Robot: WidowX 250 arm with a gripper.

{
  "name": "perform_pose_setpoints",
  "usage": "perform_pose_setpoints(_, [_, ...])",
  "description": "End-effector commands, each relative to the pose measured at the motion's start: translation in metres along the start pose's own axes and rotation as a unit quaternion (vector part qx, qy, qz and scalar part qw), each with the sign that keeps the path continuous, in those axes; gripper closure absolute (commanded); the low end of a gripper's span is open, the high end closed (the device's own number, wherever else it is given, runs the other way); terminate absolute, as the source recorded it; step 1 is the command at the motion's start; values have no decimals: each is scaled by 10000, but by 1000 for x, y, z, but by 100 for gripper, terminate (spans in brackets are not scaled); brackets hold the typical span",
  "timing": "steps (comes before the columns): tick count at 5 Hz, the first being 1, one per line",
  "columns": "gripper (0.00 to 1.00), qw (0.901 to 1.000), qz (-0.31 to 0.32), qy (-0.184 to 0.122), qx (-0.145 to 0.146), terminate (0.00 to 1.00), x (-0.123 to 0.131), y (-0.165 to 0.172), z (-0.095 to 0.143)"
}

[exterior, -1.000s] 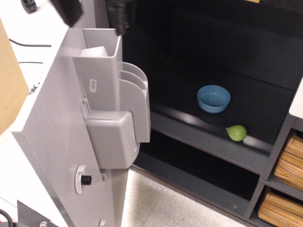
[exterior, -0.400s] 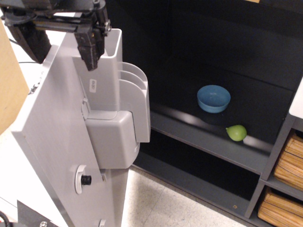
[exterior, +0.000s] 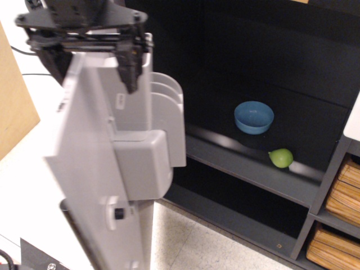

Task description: Close fridge

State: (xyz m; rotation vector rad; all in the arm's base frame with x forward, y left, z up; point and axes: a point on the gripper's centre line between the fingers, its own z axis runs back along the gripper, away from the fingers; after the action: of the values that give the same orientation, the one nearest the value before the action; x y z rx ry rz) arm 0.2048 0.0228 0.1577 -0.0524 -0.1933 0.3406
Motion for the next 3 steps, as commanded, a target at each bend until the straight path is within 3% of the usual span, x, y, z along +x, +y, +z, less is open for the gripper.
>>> perform_pose_setpoints(1, [0,9999,135,-77,-19,0,40,-53,2])
perform_pose_setpoints(3, [0,9993,114,-177,-310,0,57,-93,22])
